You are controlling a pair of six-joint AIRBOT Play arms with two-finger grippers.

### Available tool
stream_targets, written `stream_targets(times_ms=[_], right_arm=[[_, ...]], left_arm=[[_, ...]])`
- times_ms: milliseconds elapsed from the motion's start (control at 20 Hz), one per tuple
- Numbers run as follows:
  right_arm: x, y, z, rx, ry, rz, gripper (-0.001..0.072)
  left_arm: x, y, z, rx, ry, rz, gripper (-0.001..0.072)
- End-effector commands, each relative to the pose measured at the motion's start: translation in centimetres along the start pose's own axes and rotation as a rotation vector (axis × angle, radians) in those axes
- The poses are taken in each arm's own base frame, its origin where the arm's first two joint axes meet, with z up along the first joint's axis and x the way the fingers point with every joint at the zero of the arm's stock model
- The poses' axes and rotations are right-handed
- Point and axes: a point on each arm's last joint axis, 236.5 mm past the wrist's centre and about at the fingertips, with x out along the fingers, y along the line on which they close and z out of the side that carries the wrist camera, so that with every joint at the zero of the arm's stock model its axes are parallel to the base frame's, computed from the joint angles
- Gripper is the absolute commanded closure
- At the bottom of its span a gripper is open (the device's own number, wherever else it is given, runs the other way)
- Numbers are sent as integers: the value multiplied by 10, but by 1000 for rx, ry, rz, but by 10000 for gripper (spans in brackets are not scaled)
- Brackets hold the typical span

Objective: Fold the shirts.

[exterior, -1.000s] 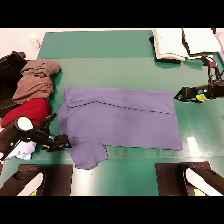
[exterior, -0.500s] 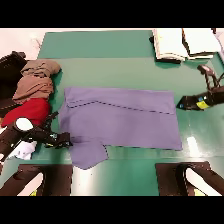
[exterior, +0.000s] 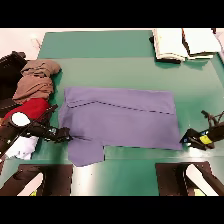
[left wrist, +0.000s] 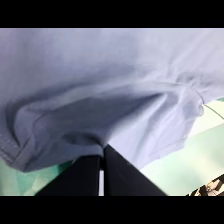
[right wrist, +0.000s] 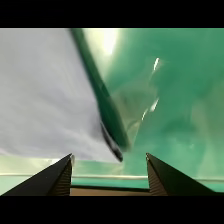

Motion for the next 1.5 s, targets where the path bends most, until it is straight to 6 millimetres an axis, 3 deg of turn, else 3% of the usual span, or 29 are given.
stream_targets(times_ms=[0, 50, 150, 300, 350, 400, 600, 800, 900, 1000, 1200, 1350, 1450], right_arm=[[24, 5, -13, 50, 26, 77, 219], [25, 8, -12, 35, 19, 86, 278], [26, 12, -12, 6, 24, 78, 307], [30, 19, -10, -68, 24, 52, 443], [32, 23, -11, -104, 28, 41, 592], [30, 26, -10, -135, 27, 31, 680], [-11, 37, -3, -256, -3, -39, 695], [-63, 31, -9, -292, -111, -166, 696], [-83, 33, -1, -293, -191, -190, 696], [-95, 40, 15, -300, -241, -185, 697], [-103, 62, 72, -297, -274, -124, 696], [-97, 87, 117, -328, -262, -85, 696], [-87, 104, 141, -349, -235, -84, 696]], left_arm=[[-1, -1, 3, 9, -11, 0, 683], [-1, 0, 4, 9, -15, 1, 683], [-1, 0, 4, 10, -18, 3, 684], [-2, 1, 2, 16, -6, 9, 684], [-5, 1, 1, 28, 3, 20, 685], [-10, 3, 3, 45, 6, 39, 685], [-39, -4, 1, 107, -42, 82, 686], [-67, -22, -42, 120, -44, 64, 685], [-72, -25, -46, 134, -46, 65, 685], [-78, -28, -17, 149, -121, 73, 685], [-86, -27, 76, 195, -260, 123, 684], [-78, -24, 153, 202, -295, 140, 684], [-65, -18, 188, 191, -278, 146, 683]])
